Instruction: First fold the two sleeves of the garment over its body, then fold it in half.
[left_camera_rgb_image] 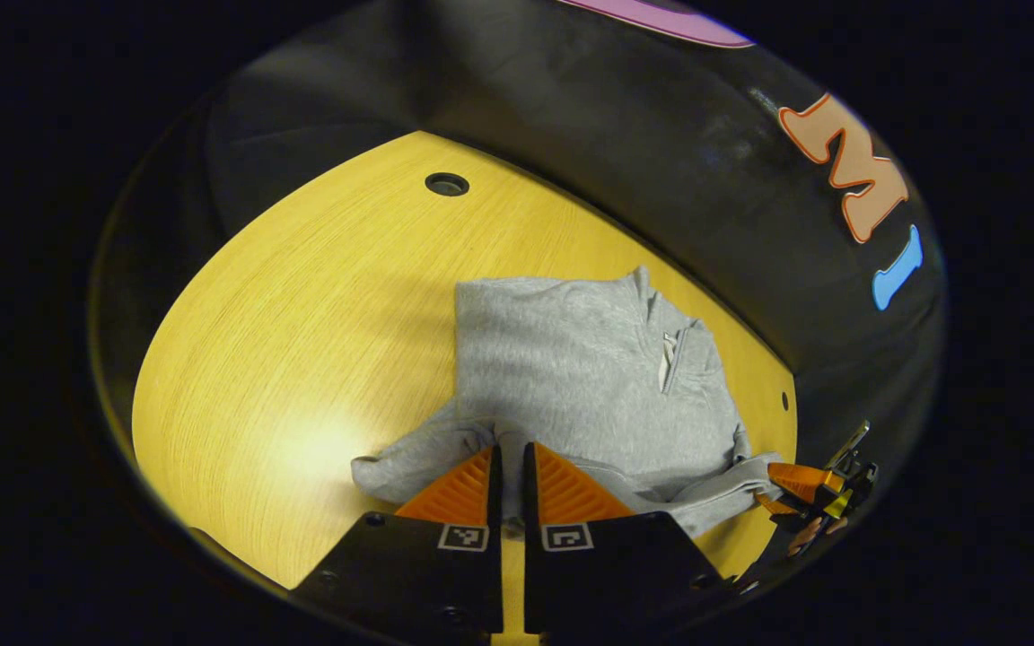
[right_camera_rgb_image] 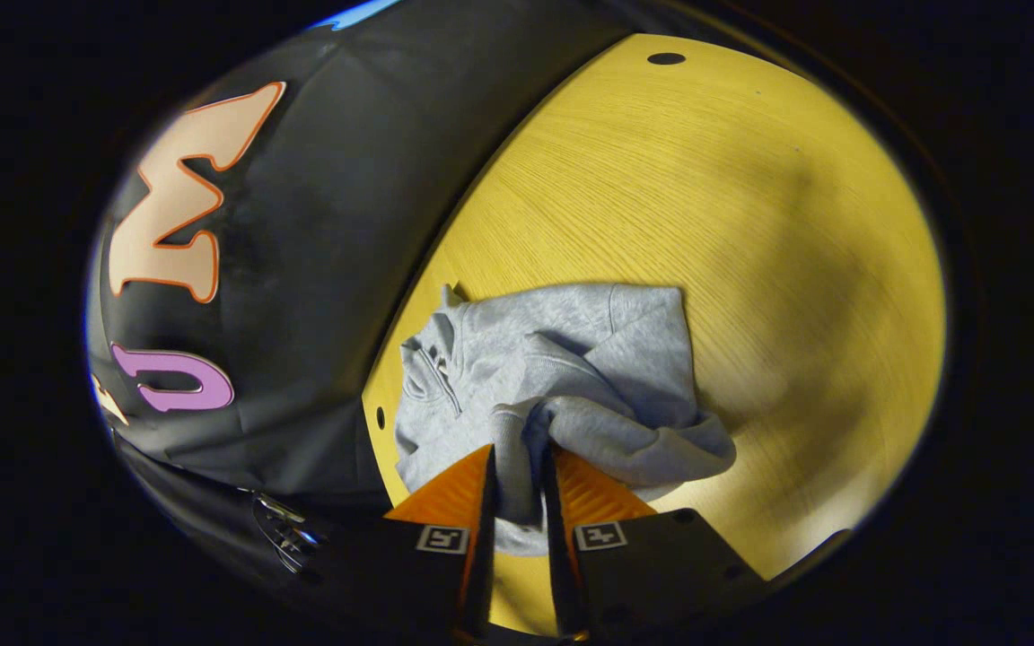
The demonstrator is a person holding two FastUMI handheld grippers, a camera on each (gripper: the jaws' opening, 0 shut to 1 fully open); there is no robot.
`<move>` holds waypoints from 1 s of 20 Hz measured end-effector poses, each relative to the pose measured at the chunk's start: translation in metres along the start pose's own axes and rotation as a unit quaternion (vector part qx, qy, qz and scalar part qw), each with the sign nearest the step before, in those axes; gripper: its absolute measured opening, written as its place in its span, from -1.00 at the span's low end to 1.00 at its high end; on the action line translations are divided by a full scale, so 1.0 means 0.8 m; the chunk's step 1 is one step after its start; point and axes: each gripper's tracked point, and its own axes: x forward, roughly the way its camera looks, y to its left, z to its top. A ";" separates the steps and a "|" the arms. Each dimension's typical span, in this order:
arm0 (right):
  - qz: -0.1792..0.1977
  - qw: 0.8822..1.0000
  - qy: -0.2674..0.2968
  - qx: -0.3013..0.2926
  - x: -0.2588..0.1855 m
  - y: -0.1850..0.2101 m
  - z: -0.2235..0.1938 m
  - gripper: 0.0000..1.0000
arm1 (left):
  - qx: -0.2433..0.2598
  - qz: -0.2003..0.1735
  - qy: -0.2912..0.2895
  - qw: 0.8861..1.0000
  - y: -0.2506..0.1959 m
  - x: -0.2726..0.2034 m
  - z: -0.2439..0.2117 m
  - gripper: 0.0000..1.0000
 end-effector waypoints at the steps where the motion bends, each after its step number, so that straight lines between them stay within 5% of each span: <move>1: 0.006 1.000 -0.007 0.003 0.003 0.006 0.006 -0.34 | -0.003 0.000 -0.037 0.999 -0.003 0.001 0.023 -0.71; 2: 0.015 1.000 -0.017 -0.001 0.003 0.014 0.013 0.02 | 0.004 -0.004 -0.076 0.997 -0.008 -0.001 0.049 -0.68; 3: 0.024 0.999 -0.037 -0.012 0.002 0.022 0.023 0.31 | 0.019 0.000 -0.097 0.995 -0.009 -0.002 0.061 -0.22; 4: 0.023 0.997 -0.061 -0.034 0.004 0.025 0.036 0.59 | 0.040 0.009 -0.105 0.994 -0.009 -0.004 0.067 -0.02; 5: 0.018 0.995 -0.081 -0.060 0.004 0.027 0.045 0.77 | 0.062 0.015 -0.106 0.992 -0.010 -0.005 0.067 0.45; 7: 0.011 0.988 -0.112 -0.102 -0.011 0.031 0.056 0.96 | 0.087 0.016 -0.112 0.990 -0.020 -0.008 0.070 0.82; 11: 0.004 0.975 -0.147 -0.168 -0.044 0.033 0.059 0.95 | 0.099 0.021 -0.176 0.979 -0.043 -0.031 0.094 0.91; 13: 0.002 0.961 -0.171 -0.216 -0.065 0.033 0.063 0.95 | 0.112 0.027 -0.236 0.965 -0.057 -0.060 0.112 0.92; 20: 0.031 0.876 -0.291 -0.384 -0.175 0.062 0.050 0.95 | 0.205 0.075 -0.357 0.908 -0.089 -0.167 0.085 0.91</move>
